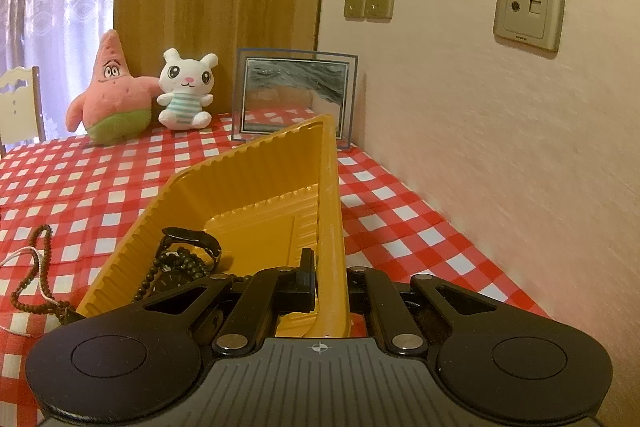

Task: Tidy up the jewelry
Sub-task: 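Grasp a dark bead strand from the pile with the left tool, then carry the strand over the tray and open the left tool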

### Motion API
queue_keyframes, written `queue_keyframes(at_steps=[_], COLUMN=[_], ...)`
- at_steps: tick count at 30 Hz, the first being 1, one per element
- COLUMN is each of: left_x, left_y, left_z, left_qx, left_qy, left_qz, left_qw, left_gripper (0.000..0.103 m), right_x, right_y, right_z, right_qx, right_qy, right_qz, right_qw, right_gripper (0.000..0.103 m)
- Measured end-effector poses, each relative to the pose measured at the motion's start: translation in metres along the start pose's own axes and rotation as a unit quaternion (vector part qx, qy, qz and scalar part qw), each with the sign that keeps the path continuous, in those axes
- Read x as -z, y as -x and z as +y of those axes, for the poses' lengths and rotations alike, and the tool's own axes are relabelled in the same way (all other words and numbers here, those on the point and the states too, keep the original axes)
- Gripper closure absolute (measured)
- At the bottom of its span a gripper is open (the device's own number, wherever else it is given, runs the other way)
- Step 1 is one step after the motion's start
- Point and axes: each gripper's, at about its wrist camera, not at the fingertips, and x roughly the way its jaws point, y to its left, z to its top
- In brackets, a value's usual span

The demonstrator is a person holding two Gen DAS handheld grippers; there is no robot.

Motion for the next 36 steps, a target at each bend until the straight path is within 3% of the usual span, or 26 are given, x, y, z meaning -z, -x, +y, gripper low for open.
queue_keyframes(at_steps=[17, 29, 36], left_x=[-0.014, -0.025, -0.030], left_y=[-0.033, -0.074, -0.109], left_z=[-0.053, -0.090, -0.111], left_qx=[0.073, 0.125, 0.138], left_qy=[-0.034, -0.060, -0.066], left_qz=[0.006, 0.020, 0.036], left_qw=[0.9967, 0.9902, 0.9876], left_gripper=[0.097, 0.097, 0.097], right_x=[0.000, 0.000, -0.001], right_y=[0.001, -0.001, -0.001], right_z=[0.001, 0.001, -0.001], right_qx=[-0.002, -0.005, -0.007], right_qy=[0.000, -0.004, -0.007], right_qz=[-0.001, 0.001, 0.003], right_qw=[1.000, 1.000, 1.000], right_gripper=[0.098, 0.098, 0.098])
